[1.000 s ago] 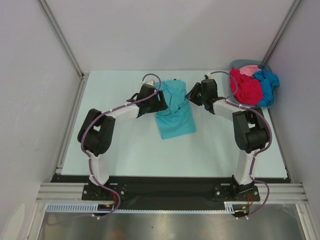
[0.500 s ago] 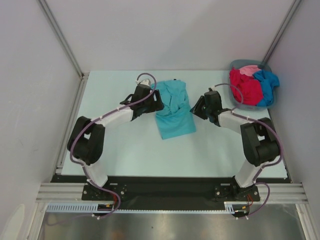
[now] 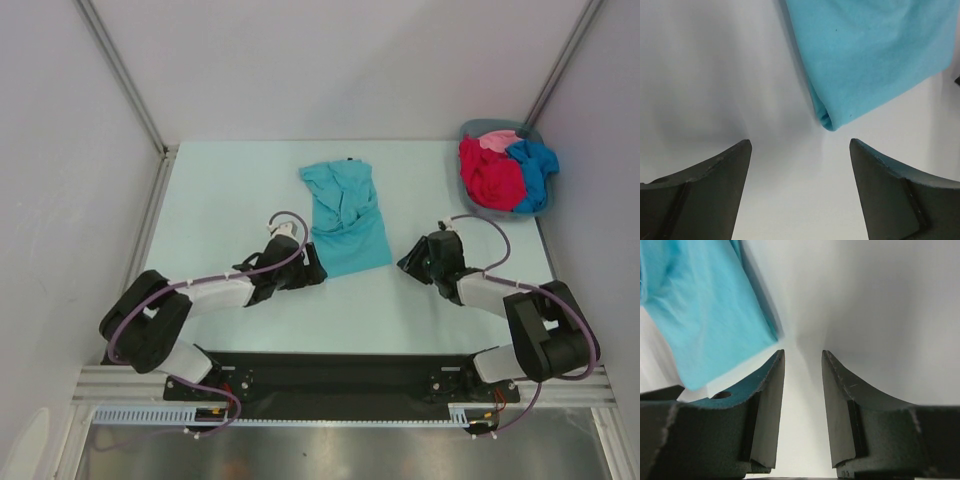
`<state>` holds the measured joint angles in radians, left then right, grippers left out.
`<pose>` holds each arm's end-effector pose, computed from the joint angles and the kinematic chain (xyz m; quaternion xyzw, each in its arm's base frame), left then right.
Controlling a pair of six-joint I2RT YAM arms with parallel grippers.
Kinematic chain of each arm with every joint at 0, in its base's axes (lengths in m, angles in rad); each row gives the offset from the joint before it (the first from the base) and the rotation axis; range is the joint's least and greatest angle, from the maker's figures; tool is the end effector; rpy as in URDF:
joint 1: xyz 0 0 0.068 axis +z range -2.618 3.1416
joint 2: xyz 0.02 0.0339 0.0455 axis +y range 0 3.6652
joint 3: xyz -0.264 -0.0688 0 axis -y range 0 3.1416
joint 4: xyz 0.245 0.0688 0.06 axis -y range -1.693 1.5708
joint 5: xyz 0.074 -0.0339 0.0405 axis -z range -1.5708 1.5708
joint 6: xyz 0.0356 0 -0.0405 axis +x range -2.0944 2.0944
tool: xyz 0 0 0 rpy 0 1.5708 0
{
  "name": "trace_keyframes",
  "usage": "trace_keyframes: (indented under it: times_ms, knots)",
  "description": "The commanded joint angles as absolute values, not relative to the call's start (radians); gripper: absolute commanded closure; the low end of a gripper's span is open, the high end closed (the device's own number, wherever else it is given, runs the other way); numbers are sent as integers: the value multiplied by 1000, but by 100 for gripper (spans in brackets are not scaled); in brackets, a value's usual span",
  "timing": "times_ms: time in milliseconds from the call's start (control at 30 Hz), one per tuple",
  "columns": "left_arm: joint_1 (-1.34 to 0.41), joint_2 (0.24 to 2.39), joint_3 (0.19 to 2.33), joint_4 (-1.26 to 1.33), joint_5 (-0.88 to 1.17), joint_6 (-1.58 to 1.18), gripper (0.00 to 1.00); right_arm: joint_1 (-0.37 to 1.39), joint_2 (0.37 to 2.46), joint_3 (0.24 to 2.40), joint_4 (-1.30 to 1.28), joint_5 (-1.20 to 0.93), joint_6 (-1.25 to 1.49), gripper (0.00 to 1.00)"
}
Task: Fold and stack the t-shirts
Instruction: Fold the tshirt
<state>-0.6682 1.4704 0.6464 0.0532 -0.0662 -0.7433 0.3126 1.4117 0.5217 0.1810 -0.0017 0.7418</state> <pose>0.2233 -0.1732 0.1608 -0.0474 0.9194 -0.2292 0.3160 0.2495 0.0807 0.1502 0.1931 0.8878 0.2108 0.3606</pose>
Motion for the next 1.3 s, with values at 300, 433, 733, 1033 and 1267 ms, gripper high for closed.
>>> trace_keyframes:
  times_ms: [300, 433, 733, 1033, 1267]
  knots:
    - [-673, 1587, 448, 687, 46, -952, 21, 241, 1408, 227, 797, -210, 873, 58]
    - [-670, 1675, 440, 825, 74, -999, 24, 229, 1537, 232, 937, -248, 919, 58]
    - [-670, 1730, 486, 805, 92, -1002, 25, 299, 1761, 330, 1069, -245, 973, 59]
    - [-669, 1744, 531, 762, 100, -989, 53, 310, 1758, 354, 1052, -241, 973, 77]
    - [-670, 1741, 528, 742, 106, -980, 100, 319, 1694, 347, 971, -221, 942, 100]
